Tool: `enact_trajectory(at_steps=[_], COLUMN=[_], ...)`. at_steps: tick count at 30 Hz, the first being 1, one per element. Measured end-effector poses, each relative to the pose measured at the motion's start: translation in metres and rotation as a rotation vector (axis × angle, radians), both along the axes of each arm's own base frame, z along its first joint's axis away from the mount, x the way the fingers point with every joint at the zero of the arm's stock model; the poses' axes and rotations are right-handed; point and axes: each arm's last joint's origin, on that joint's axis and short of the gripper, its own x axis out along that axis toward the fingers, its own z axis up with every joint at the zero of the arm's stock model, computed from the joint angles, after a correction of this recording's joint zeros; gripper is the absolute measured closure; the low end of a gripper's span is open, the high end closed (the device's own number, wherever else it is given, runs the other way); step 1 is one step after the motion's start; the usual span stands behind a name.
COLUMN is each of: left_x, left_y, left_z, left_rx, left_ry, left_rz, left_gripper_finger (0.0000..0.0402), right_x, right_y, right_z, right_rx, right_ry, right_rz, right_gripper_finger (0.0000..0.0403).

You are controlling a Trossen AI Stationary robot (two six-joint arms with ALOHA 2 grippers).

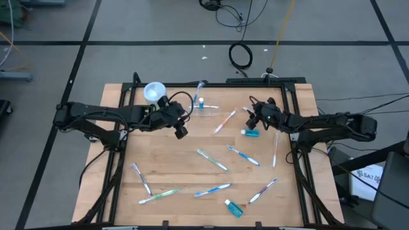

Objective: Pick & Place toothbrushing station
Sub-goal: Put the top violet toothbrush into the transparent organizer

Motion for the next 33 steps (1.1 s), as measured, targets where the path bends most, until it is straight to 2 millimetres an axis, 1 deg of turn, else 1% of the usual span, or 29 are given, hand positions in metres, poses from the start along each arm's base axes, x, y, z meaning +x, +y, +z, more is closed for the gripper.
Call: enact_trajectory(at_steps=[3, 7, 12, 15, 19, 25, 29, 33], left_x=[0.000, 0.001, 0.003, 0.003, 0.003, 0.003, 0.003, 0.003], left_y=[0.000, 0.002, 0.004, 0.004, 0.004, 0.004, 0.004, 0.004], left_z=[0.000, 0.002, 0.004, 0.004, 0.004, 0.004, 0.004, 0.004], left_rx=[0.000, 0.000, 0.012, 0.016, 0.026, 0.032, 0.031, 0.027], left_ry=[-0.003, -0.026, -0.044, -0.043, -0.035, -0.032, -0.033, -0.036], left_rz=[0.001, 0.009, 0.005, 0.001, -0.008, -0.014, -0.013, -0.010], left_gripper_finger=[0.0245, 0.0245, 0.0245, 0.0245, 0.0245, 0.0245, 0.0245, 0.0245], right_x=[-0.007, -0.008, -0.007, -0.005, 0.001, 0.008, 0.005, -0.001], right_y=[-0.003, -0.005, -0.006, -0.008, -0.014, -0.028, -0.033, -0.034], right_z=[-0.008, -0.016, -0.030, -0.036, -0.036, -0.030, -0.033, -0.037], right_rx=[0.058, 0.131, 0.157, 0.150, 0.122, 0.117, 0.144, 0.228], right_ry=[-0.006, 0.001, 0.091, 0.144, 0.179, 0.164, 0.193, 0.207], right_rz=[0.014, 0.069, 0.076, 0.041, 0.031, -0.011, -0.038, -0.027], right_gripper_finger=[0.0232, 0.0232, 0.0232, 0.0232, 0.0232, 0.0232, 0.0232, 0.0232])
